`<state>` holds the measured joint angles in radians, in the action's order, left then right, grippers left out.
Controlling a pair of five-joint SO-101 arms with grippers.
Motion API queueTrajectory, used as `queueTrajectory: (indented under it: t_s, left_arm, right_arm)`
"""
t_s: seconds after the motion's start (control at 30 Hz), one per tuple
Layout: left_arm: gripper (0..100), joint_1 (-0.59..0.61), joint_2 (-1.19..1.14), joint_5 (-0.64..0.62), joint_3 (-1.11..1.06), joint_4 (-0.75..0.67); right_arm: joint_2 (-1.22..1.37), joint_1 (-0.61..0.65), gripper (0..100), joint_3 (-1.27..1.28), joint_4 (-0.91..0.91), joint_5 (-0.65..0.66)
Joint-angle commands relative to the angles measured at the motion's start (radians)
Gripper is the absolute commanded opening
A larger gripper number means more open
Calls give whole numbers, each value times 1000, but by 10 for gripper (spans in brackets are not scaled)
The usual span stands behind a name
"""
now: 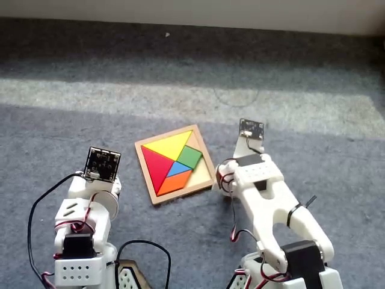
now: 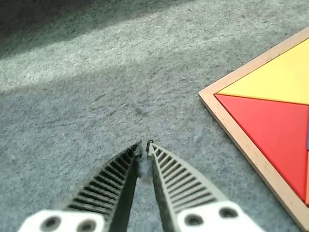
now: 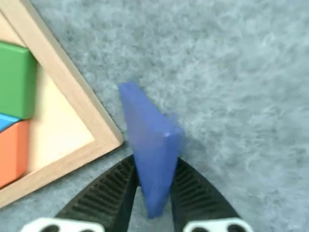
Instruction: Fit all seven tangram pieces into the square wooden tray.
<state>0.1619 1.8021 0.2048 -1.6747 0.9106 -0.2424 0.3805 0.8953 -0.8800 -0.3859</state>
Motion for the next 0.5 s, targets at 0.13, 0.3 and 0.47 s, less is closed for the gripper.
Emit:
queueTrajectory:
  t_s: [0.13,0.3,0.47]
  left_arm:
    - [49,5,13,8,-21,2]
    - [49,5,13,8,-21,2]
    - [49,5,13,8,-21,2]
  right_arm:
    - [5,-18,150,-94,-65,23]
    - [2,-16,150,-96,-65,23]
    - [-2,-13,150,-94,-71,20]
